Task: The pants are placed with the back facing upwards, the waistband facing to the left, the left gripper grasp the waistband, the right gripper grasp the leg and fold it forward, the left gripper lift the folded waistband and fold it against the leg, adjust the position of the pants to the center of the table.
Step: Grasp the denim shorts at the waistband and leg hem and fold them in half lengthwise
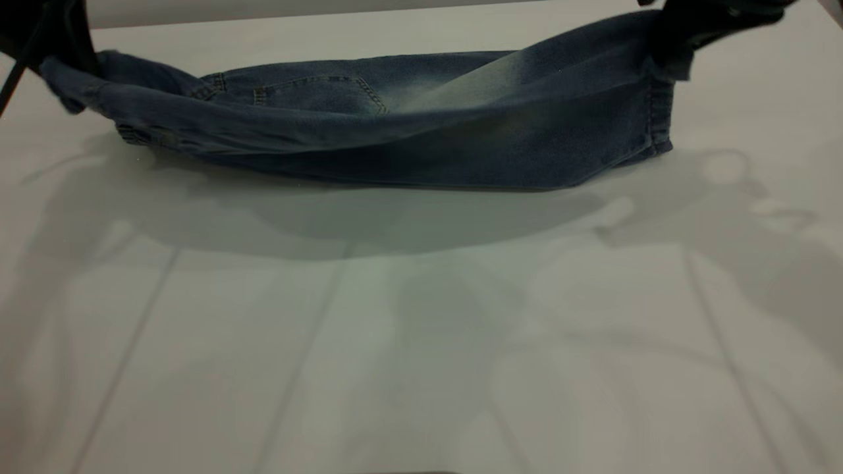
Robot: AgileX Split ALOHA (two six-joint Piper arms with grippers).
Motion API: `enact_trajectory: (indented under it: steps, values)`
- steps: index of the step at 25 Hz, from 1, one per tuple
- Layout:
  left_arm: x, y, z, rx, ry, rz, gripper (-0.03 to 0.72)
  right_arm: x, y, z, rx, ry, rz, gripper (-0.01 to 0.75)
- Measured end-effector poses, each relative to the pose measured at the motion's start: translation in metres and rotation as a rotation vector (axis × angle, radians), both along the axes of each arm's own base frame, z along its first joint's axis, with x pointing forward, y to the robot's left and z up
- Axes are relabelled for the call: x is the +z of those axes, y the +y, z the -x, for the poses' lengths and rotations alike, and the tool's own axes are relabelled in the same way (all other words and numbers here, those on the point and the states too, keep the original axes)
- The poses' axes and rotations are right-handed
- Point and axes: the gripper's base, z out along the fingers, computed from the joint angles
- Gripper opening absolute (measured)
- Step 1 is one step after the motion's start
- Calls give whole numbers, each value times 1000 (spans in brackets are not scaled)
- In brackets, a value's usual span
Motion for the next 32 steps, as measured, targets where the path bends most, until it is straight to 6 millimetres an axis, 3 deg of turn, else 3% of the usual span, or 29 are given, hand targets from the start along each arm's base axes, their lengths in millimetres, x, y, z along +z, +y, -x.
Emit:
enact_trajectory:
  steps: [11,16,20,25,32]
  values:
    - [7,-9,-34,499,-268,311,90,16,4,-17,36,-46,10,25]
    - [-14,-11,-45,614,-267,400,90,16,4,-28,12,-109,17,25]
    - [-34,-11,-53,714,-277,452,90,3,5,-40,-3,-119,28,25]
    - [-46,-8,-61,828,-320,503,90,-14,4,-56,-19,-105,36,25]
    - [-60,-4,-67,936,-360,531,90,-27,-20,-76,-127,-137,32,29]
